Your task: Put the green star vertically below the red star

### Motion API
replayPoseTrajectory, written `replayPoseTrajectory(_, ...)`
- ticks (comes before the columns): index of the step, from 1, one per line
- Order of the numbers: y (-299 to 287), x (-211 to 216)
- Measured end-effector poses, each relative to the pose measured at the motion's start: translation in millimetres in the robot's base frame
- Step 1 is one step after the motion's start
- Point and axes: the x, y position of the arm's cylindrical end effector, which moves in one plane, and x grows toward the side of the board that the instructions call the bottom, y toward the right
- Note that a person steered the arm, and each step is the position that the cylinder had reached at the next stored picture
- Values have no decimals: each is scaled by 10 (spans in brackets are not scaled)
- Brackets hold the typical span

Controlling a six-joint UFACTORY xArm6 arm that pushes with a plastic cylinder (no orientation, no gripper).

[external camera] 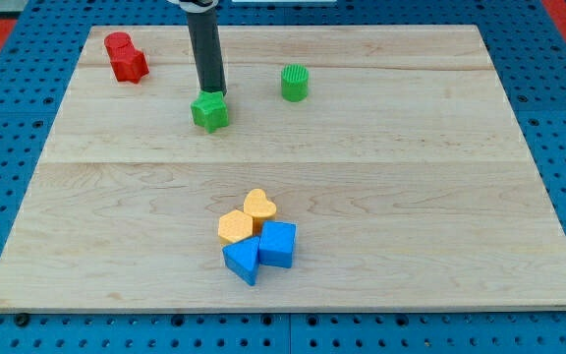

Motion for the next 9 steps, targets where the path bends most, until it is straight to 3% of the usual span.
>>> replayPoseTrajectory(3,7,-12)
replayPoseTrajectory(5,42,204)
replayPoseTrajectory(8,164,972)
replayPoseTrajectory(9,-36,1193)
